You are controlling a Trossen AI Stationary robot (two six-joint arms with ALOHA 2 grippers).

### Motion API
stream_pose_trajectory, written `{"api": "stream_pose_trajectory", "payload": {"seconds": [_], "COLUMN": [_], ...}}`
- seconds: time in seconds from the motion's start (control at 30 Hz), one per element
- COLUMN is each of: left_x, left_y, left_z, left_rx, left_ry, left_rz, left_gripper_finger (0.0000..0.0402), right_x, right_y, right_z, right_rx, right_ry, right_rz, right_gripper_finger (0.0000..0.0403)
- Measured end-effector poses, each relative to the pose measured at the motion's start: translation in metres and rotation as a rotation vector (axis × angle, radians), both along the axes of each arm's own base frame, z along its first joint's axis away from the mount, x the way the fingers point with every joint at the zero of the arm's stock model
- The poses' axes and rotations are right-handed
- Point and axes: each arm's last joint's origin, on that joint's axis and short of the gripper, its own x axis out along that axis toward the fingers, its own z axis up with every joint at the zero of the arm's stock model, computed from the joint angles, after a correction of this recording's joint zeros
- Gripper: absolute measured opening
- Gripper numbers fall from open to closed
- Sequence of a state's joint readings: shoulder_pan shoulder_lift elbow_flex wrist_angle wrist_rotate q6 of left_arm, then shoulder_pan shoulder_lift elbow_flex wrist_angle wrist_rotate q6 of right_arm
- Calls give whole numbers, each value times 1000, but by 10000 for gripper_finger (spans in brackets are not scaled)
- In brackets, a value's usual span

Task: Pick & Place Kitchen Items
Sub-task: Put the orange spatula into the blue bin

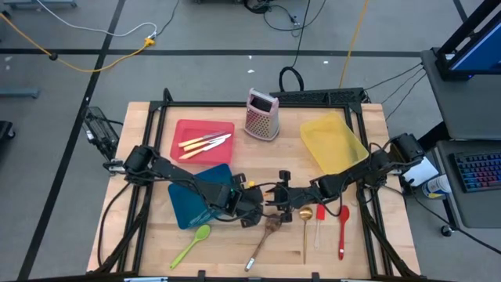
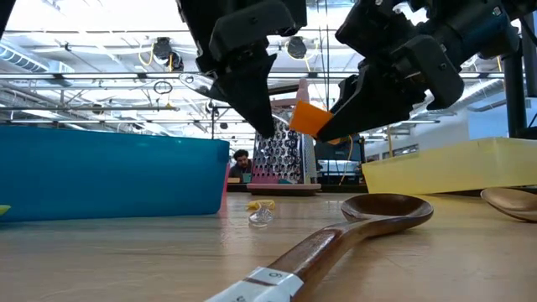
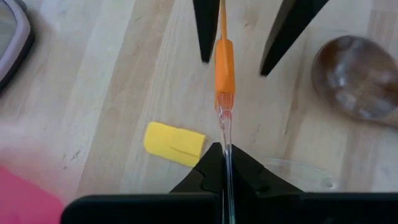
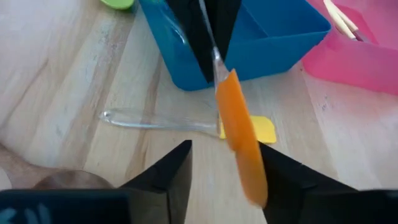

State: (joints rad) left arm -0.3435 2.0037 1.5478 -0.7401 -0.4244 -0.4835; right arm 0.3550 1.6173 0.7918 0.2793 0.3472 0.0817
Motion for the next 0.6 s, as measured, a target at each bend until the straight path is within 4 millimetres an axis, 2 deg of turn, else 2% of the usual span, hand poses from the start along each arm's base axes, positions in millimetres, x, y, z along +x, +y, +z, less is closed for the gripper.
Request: {"api": "stream_pose_trajectory", "payload": {"seconds": [0.23, 0.6], "left_x": [-4, -14], "left_y": [2, -6], "left_z": [-1, 12], "left_rx": [37, 66], "left_ry": [34, 3], "left_rz": [29, 24], "left_gripper_finger": [5, 6], "right_x": [-18, -75], "right_y": [-7, -30], "right_z": [15, 52], "right_rx": [-20, -83], "right_ry": [82, 265], "right_rz": [-32, -131], "right_gripper_finger": [175, 166]}}
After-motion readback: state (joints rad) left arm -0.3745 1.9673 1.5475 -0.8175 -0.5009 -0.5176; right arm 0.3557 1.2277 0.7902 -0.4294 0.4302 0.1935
